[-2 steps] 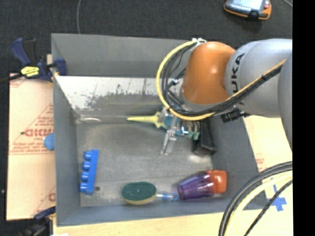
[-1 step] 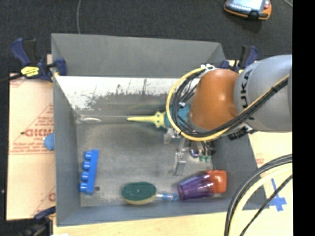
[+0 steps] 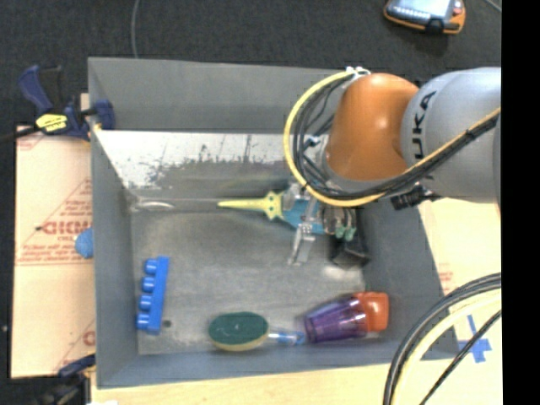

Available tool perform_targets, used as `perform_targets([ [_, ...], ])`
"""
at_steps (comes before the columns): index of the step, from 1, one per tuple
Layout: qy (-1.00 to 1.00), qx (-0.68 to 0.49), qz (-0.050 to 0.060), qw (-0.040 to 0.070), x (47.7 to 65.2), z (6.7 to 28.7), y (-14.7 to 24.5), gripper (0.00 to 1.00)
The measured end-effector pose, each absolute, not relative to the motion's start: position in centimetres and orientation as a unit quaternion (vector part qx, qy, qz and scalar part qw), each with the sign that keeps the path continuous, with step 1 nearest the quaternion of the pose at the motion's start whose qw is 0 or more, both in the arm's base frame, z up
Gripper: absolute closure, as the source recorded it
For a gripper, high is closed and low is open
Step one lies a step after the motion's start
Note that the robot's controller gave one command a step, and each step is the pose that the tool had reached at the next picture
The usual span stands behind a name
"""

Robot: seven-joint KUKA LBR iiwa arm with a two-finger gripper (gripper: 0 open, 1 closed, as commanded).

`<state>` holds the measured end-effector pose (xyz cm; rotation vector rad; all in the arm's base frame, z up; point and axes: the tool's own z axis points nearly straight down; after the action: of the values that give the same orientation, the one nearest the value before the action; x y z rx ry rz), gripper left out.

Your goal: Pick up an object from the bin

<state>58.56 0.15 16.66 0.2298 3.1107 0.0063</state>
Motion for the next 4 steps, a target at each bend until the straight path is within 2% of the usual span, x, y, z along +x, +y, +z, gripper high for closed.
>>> perform_targets([
  [1,0.999,0.052,0.000,-0.001,53.3,11.3,-4.2,0.00],
  [2,0.998,0.060,0.001,-0.001,54.3,13.4,-3.4,0.00],
  [3,0.997,-0.081,0.002,0.002,48.5,8.3,-5.6,0.00],
  [4,0.998,-0.059,0.003,-0.003,48.8,7.2,-5.7,0.00],
])
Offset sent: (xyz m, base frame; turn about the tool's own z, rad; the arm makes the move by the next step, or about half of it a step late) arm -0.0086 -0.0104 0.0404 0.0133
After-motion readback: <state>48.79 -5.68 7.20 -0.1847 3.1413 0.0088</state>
